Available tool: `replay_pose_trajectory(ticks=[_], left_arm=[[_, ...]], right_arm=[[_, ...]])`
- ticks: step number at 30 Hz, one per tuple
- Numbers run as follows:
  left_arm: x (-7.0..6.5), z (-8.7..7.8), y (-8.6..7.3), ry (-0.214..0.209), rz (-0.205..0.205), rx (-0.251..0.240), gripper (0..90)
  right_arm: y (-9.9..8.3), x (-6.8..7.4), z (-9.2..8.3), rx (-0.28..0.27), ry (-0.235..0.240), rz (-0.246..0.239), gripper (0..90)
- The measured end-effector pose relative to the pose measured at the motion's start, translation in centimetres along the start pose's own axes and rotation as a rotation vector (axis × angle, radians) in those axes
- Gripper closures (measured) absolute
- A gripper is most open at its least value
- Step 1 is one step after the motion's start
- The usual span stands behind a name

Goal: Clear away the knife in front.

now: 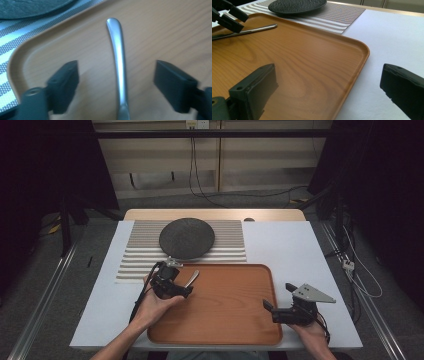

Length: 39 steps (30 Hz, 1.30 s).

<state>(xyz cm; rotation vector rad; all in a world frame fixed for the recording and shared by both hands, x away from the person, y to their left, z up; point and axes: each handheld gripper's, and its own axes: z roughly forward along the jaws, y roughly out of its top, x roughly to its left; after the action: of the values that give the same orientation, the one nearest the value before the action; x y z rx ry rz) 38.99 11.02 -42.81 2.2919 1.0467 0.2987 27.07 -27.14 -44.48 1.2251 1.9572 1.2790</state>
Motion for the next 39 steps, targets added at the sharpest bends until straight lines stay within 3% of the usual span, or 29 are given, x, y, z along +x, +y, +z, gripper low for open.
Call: replay_pose_trajectory(ticks=[2,4,8,9,10,11,14,15,16,20,29,31,36,37,39], left_arm=[[0.1,0.0,0.0,-0.007,-0.011,-0.005,8.3],[0.3,0.0,0.0,-0.037,-0.018,0.004,8.2],[0.5,-0.5,-0.3,-0.091,0.005,-0.059,14.3],[0.5,-0.7,-0.4,-0.106,0.016,-0.069,19.8],[0.4,-0.8,-0.4,-0.117,0.032,-0.081,31.6],[0.3,-1.0,-0.5,-0.132,0.046,-0.099,31.6],[-0.4,-1.2,-0.5,-0.149,0.082,-0.119,54.8],[-0.6,-1.2,-0.4,-0.148,0.094,-0.116,66.7],[-0.7,-1.1,-0.4,-0.158,0.103,-0.114,66.7],[-1.2,-0.5,-0.2,-0.162,0.132,-0.081,88.3],[-2.0,1.0,0.0,-0.121,0.2,-0.03,90.0],[-2.0,1.3,-0.1,-0.092,0.206,-0.022,90.0],[-1.7,1.3,-0.3,-0.076,0.195,-0.024,90.0],[-1.7,1.3,-0.2,-0.055,0.19,-0.02,90.0],[-1.5,1.3,-0.2,-0.075,0.194,-0.024,90.0]], right_arm=[[0.0,0.0,0.0,0.0,0.0,-0.001,0.5],[0.0,-0.1,-0.1,-0.001,-0.001,-0.002,0.5],[0.0,-0.1,-0.1,0.0,-0.006,0.004,0.6],[0.0,-0.1,0.0,0.001,-0.007,0.002,0.6],[0.0,0.0,-0.1,0.002,-0.007,-0.001,0.6],[0.0,0.0,-0.1,0.002,-0.007,-0.001,0.6],[0.0,0.1,-0.2,0.0,-0.007,-0.003,0.6],[0.0,0.1,-0.2,-0.001,-0.01,-0.002,0.6],[0.0,0.1,-0.2,-0.001,-0.01,-0.002,0.6],[0.0,0.1,-0.2,0.001,-0.01,-0.003,0.5],[0.0,0.1,-0.2,0.0,-0.008,-0.005,0.5],[0.0,0.2,-0.2,0.0,-0.008,-0.007,0.5],[0.0,0.1,-0.3,-0.001,-0.008,-0.004,0.6],[0.0,0.1,-0.3,-0.002,-0.008,0.0,0.6],[0.0,0.1,-0.3,-0.002,-0.007,-0.003,0.6]])
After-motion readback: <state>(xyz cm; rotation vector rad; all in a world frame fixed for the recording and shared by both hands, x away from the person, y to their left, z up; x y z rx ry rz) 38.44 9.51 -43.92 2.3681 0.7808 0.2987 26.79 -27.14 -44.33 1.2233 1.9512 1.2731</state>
